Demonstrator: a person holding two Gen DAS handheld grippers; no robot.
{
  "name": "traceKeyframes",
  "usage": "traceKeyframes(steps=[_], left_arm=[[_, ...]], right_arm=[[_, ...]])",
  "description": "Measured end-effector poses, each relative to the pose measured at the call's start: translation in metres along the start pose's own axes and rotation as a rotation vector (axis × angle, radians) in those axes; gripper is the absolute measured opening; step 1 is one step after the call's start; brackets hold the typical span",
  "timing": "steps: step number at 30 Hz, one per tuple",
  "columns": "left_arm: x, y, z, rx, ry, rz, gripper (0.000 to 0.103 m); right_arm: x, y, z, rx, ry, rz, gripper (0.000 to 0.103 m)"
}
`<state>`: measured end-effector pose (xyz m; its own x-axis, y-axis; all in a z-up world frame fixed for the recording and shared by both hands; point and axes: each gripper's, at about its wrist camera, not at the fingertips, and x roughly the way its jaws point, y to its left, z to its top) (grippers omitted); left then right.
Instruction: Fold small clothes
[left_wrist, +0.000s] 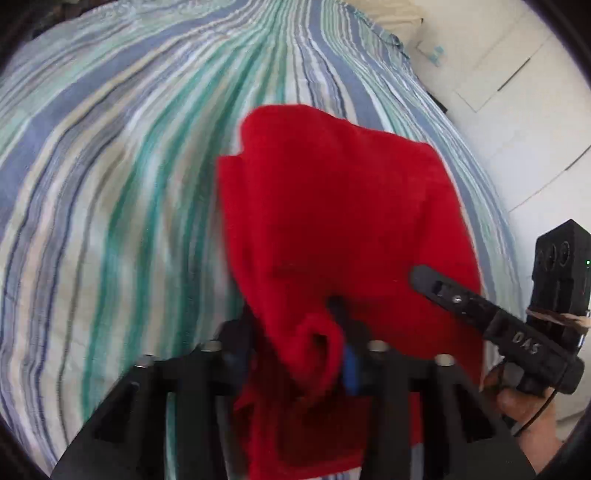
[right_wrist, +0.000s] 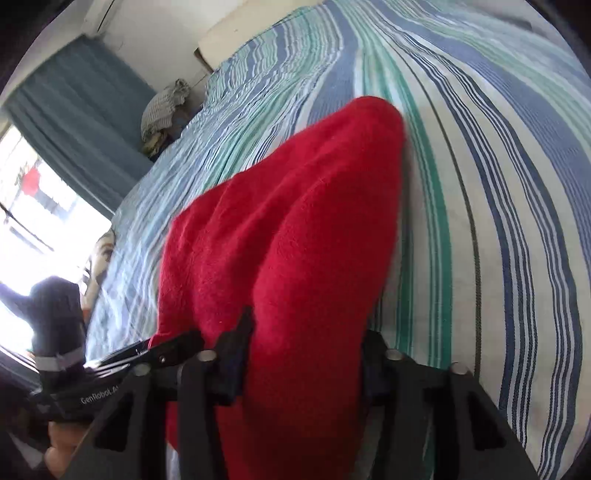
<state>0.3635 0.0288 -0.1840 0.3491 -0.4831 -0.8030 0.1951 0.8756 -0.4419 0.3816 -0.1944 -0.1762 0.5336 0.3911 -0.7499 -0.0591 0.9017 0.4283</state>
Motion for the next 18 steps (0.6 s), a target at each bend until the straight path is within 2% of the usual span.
traceKeyframes(steps=[1, 4, 9, 12, 13, 14, 15, 16, 17, 18], left_arm=[[-0.006, -0.004, 0.002, 0.003, -0.013, 0.022, 0.022], [-0.039, -0.022, 0.005, 0.055, -0.086, 0.015, 0.02], [-0.12, -0.059, 0.024, 0.139, -0.255, -0.034, 0.02], [-0.142, -0.07, 0.037, 0.164, -0.283, -0.04, 0.024], [-0.136, -0.07, 0.042, 0.167, -0.263, -0.024, 0.034], [-0.124, -0.067, 0.043, 0.165, -0.224, 0.006, 0.051], [-0.109, -0.059, 0.04, 0.161, -0.185, 0.046, 0.06], [-0.095, -0.05, 0.031, 0.154, -0.157, 0.106, 0.066], [-0.085, -0.041, 0.016, 0.156, -0.133, 0.178, 0.066], [-0.078, -0.033, -0.001, 0.172, -0.111, 0.242, 0.066]], right_arm=[[-0.004, 0.012, 0.0, -0.051, -0.016, -0.04, 0.035], [-0.034, 0.044, 0.009, -0.169, -0.1, -0.086, 0.032], [-0.104, 0.085, 0.037, -0.271, -0.272, -0.04, 0.031], [-0.127, 0.092, 0.058, -0.246, -0.317, 0.008, 0.032], [-0.126, 0.088, 0.065, -0.22, -0.305, 0.023, 0.035], [-0.121, 0.082, 0.068, -0.189, -0.281, 0.024, 0.044], [-0.112, 0.071, 0.068, -0.155, -0.24, 0.013, 0.05], [-0.102, 0.058, 0.064, -0.125, -0.188, -0.021, 0.07], [-0.096, 0.043, 0.055, -0.105, -0.147, -0.071, 0.08], [-0.092, 0.032, 0.043, -0.099, -0.115, -0.119, 0.08]])
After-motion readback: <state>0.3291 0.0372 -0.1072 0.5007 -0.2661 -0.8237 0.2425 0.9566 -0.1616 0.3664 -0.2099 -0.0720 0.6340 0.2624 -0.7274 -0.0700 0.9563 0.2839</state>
